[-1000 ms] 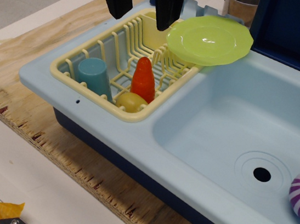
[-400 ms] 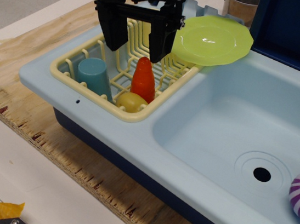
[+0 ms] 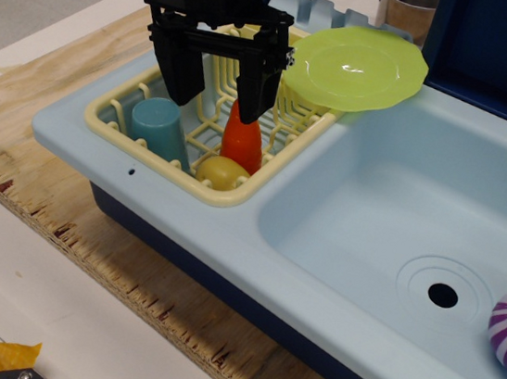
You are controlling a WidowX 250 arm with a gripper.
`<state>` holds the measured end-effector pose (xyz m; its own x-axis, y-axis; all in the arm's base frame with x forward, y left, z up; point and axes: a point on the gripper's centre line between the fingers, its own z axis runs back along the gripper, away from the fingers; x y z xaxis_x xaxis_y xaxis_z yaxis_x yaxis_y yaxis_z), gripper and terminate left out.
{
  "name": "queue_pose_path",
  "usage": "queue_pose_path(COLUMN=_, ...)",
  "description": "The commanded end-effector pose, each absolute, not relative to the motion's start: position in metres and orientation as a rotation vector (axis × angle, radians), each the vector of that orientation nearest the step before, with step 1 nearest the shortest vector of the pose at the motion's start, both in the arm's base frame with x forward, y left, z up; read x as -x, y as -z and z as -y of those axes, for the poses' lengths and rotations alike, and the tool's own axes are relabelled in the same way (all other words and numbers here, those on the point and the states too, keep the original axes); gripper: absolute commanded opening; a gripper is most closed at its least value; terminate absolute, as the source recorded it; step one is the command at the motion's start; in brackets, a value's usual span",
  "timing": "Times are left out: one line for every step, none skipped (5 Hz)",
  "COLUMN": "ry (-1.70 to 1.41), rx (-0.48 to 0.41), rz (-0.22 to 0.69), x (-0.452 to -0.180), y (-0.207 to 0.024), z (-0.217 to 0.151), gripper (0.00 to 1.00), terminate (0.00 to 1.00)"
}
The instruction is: Put carrot on plate
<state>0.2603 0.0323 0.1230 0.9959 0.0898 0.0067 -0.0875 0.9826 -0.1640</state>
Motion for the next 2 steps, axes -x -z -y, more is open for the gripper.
queue_pose_path(ry=-0.091, rx=0.176, rz=0.044, x=-0.2634, y=-0.1152, z=-0.0363, gripper=1.0, terminate=0.0)
queue_pose_path(ry=-0.08, rx=0.179, rz=0.04, x=-0.2668, y=-0.1125, z=-0.0347, gripper=1.0, terminate=0.0)
